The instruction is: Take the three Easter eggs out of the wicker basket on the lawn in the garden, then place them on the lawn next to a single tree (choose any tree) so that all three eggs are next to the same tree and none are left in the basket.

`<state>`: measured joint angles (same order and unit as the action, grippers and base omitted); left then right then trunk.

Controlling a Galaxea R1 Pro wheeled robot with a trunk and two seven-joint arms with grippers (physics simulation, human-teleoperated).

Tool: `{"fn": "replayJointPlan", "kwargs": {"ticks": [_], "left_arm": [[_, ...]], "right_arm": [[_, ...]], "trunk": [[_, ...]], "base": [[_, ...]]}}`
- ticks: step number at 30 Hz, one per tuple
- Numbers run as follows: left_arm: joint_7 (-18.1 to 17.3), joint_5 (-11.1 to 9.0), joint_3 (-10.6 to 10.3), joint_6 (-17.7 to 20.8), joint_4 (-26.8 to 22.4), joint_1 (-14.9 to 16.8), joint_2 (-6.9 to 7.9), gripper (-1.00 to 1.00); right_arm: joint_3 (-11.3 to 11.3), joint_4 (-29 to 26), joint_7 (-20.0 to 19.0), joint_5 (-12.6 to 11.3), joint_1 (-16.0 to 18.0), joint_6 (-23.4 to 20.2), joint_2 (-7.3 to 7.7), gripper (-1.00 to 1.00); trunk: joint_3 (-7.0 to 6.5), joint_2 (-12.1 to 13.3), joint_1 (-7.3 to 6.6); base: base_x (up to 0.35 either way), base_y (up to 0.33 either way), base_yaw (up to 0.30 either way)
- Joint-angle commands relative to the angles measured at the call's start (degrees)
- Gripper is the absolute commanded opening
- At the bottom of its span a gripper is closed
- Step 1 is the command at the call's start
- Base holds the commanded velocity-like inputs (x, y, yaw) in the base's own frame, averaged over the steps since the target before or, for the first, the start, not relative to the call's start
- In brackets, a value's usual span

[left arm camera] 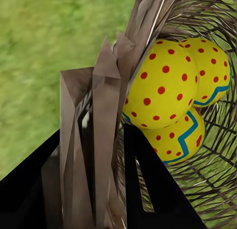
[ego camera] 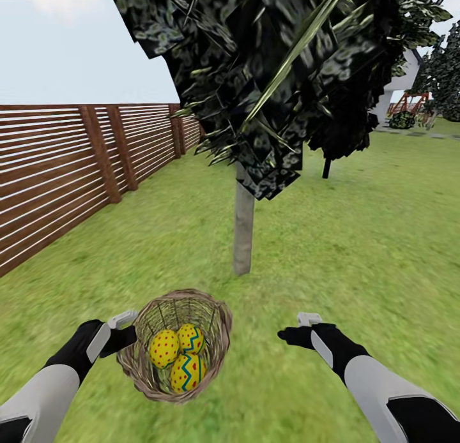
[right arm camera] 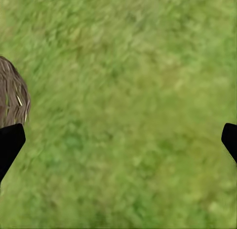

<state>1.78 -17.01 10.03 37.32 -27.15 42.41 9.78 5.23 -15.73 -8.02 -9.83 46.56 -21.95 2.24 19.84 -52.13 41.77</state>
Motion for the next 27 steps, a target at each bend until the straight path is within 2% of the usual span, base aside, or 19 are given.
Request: {"fn": "replayJointPlan", "kwargs": {"ticks": [1,17,24,27], "left_arm": [[0.15,-0.92,0.25,0.3,-0.1,0.04,-0.02,-1.0],[0.15,-0.92,0.25,0.3,-0.1,0.04,-0.09,-1.0],[0.23,-0.92,0.23,0.3,-0.16,0.04,-0.11,-1.0],[0.18,-0.92,0.17,0.3,-0.19,0.04,-0.11,-1.0]], "right_arm": [[0.57,-0.09,0.06,-0.54,0.03,-0.34,0.0,1.0],[0.22,-0.14,0.11,-0.62,0.03,-0.47,0.04,1.0],[0.22,-0.13,0.11,-0.63,0.03,-0.47,0.05,1.0],[0.22,-0.13,0.11,-0.63,0.03,-0.47,0.05,1.0]], "trunk": [[0.07,-0.05,0.04],[0.07,-0.05,0.04],[0.07,-0.05,0.04],[0.6,-1.25,0.7]], "base": [[0.33,0.0,0.0],[0.321,0.0,0.0],[0.018,0.0,0.0],[0.0,0.0,0.0]]}}
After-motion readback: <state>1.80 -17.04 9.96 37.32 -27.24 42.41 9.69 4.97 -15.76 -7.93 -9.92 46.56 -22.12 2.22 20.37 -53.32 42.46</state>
